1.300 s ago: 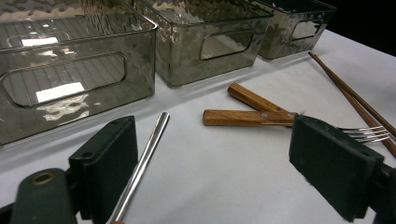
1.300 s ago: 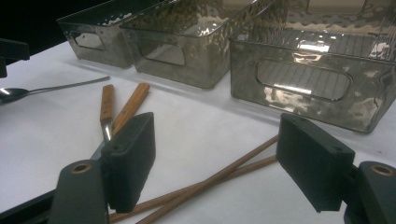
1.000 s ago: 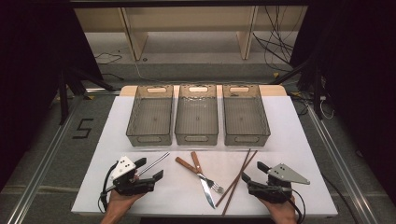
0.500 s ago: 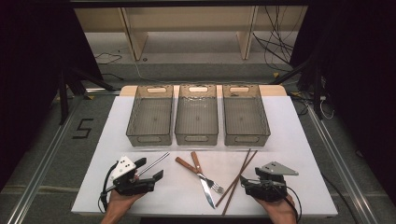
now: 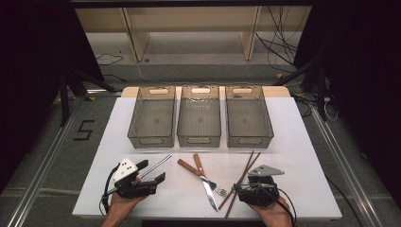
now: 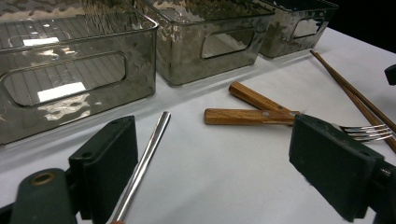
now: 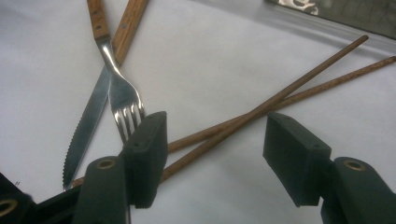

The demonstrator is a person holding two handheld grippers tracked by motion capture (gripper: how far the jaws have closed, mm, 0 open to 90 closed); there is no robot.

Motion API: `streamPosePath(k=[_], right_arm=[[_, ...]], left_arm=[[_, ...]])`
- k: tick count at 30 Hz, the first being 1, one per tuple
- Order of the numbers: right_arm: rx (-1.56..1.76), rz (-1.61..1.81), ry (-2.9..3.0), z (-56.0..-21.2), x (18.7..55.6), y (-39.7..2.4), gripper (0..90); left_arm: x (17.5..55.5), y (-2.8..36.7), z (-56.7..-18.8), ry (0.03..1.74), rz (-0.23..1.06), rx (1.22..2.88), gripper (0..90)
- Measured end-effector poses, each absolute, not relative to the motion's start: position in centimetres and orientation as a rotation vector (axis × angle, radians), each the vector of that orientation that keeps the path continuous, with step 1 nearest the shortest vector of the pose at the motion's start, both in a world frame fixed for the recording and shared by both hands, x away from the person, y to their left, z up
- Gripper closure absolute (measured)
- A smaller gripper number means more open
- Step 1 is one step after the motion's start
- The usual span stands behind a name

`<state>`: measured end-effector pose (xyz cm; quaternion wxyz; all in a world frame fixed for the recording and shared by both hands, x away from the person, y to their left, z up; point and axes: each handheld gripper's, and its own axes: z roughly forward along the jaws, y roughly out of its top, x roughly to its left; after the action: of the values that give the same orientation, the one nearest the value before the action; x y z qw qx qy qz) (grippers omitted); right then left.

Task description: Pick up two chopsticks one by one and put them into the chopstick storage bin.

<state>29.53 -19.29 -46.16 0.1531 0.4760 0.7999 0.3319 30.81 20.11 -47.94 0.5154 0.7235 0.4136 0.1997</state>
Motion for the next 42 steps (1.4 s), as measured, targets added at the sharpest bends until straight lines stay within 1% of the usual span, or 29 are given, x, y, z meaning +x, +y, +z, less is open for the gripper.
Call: streamPosePath(k=[9, 12, 16, 42], right_arm=[[1.401, 0.883, 2.318, -46.7, 30.2, -18.7, 43.0], [1.408, 0.874, 2.327, -46.9, 30.3, -18.5, 45.7], [1.425, 0.861, 2.334, -46.9, 30.4, -18.5, 46.9], [1.427, 0.75, 2.376, -47.9, 30.4, -17.4, 51.4]], left_arm=[[30.8, 20.1, -47.9, 0.991, 0.481, 1.738, 15.2], [30.8, 20.1, -47.9, 0.993, 0.48, 1.738, 15.2], [30.8, 20.1, -47.9, 0.992, 0.48, 1.739, 15.2], [30.8, 20.2, -47.9, 0.996, 0.481, 1.739, 15.2]])
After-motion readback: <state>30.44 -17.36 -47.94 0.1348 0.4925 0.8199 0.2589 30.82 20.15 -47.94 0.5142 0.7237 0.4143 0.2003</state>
